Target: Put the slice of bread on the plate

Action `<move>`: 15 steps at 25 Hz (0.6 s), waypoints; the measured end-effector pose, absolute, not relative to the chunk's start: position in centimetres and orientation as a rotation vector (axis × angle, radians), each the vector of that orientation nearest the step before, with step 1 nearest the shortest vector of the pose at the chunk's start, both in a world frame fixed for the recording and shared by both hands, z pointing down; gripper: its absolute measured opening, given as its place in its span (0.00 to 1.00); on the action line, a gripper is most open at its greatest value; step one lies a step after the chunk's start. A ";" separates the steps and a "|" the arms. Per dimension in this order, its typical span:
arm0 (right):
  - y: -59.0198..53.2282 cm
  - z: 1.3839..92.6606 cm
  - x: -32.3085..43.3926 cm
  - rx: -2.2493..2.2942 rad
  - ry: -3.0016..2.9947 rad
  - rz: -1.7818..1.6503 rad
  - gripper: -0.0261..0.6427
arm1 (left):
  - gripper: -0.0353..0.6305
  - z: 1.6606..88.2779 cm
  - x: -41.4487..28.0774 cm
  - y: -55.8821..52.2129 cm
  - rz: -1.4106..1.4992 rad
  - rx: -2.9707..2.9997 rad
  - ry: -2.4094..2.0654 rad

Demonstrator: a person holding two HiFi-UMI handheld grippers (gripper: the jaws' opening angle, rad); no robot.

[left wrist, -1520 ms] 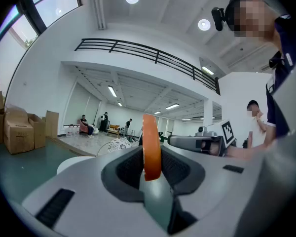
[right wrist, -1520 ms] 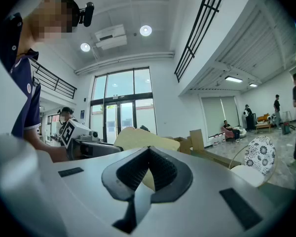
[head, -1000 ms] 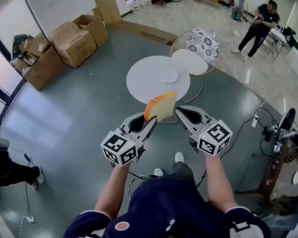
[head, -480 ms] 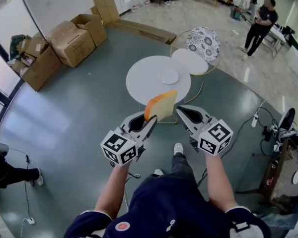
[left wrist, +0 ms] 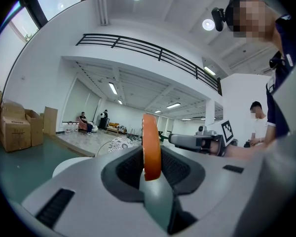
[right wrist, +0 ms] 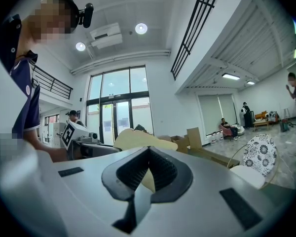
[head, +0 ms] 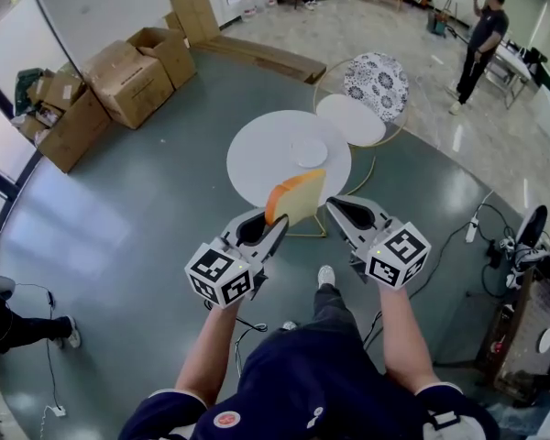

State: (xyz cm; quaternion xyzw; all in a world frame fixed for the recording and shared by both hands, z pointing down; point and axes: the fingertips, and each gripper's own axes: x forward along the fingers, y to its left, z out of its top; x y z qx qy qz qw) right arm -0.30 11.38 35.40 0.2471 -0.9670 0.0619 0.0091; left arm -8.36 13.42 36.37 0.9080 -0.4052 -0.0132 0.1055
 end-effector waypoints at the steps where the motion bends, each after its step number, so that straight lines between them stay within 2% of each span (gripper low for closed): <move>1: 10.6 35.6 -0.2 0.768 -3.020 0.200 0.05 | 0.20 36.5 -8.3 12.7 -0.037 2.670 -1.196; 15: -1.1 38.6 2.1 0.678 -3.023 0.287 0.05 | 0.20 39.2 -6.1 1.1 -0.011 2.592 -1.247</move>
